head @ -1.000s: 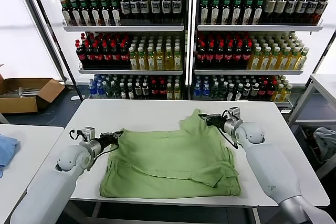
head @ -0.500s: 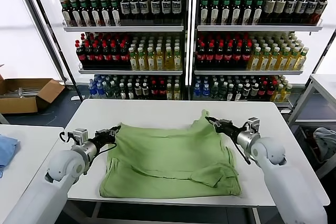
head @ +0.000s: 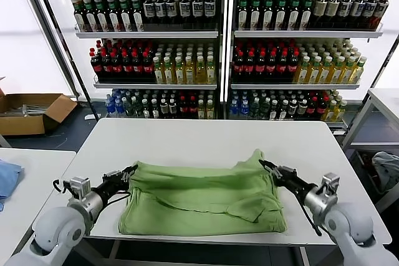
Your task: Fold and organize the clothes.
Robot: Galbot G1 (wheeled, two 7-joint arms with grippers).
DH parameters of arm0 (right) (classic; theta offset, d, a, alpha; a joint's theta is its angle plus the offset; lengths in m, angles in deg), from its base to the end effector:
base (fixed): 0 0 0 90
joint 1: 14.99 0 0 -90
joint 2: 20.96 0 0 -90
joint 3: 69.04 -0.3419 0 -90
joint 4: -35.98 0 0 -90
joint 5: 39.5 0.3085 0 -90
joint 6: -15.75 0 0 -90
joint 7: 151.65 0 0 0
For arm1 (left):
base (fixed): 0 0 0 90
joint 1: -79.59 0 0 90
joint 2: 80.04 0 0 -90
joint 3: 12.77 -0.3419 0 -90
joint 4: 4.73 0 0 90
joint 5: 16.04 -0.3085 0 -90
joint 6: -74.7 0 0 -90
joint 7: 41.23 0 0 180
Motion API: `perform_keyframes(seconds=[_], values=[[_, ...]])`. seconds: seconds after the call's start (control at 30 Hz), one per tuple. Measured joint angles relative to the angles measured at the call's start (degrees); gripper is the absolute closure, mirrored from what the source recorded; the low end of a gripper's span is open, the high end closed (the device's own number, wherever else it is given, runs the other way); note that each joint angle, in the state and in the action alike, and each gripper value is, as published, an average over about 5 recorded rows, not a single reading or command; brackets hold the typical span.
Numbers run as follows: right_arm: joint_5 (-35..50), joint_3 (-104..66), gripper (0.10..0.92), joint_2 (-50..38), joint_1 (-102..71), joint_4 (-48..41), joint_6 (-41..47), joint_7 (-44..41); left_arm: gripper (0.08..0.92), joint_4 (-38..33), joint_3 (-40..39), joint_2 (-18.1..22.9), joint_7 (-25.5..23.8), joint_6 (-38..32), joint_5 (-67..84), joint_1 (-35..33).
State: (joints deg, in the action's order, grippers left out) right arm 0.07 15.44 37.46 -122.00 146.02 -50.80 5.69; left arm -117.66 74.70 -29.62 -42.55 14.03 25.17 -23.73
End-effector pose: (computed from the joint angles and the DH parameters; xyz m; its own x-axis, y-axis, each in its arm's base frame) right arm 0.2213 -0.1474 -0.2628 -0.8126 -0.5174 0.2685 -0.4568 0.8513 0.2580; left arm 0.2350 0.1316 -0.2395 -0.8461 0.3028 0.4386 0.3023 0.9504 -0.0730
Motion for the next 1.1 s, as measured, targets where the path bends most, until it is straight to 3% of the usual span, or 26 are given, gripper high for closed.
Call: perform_keyframes(seconds=[0.2,0.6,0.9,1.1], values=[[-1.7,-3.5,0.846,1.0,-7.3,2.0,-1.4,0.4,0.876,-1.8,1.7,1.2,-0.7,-0.3,-3.3,-6.2],[-1.6,-12.4,0.500,2.5,-14.5,2.9,-6.4,1.1,0.520,-6.7,5.4,3.3,2.1,0.2,-5.3,-13.1],[0.1,-15.9,0.250,4.5,-17.4,3.1,-9.8,1.7,0.260,-7.1,1.7,7.5,13.1,-4.9,-4.1,-14.9],[0.6,-17.0,0.204,5.0,-18.1,2.9,-10.9,1.9,0.180,-5.4,-2.3,10.6,19.8,-6.8,-4.1,-14.4]])
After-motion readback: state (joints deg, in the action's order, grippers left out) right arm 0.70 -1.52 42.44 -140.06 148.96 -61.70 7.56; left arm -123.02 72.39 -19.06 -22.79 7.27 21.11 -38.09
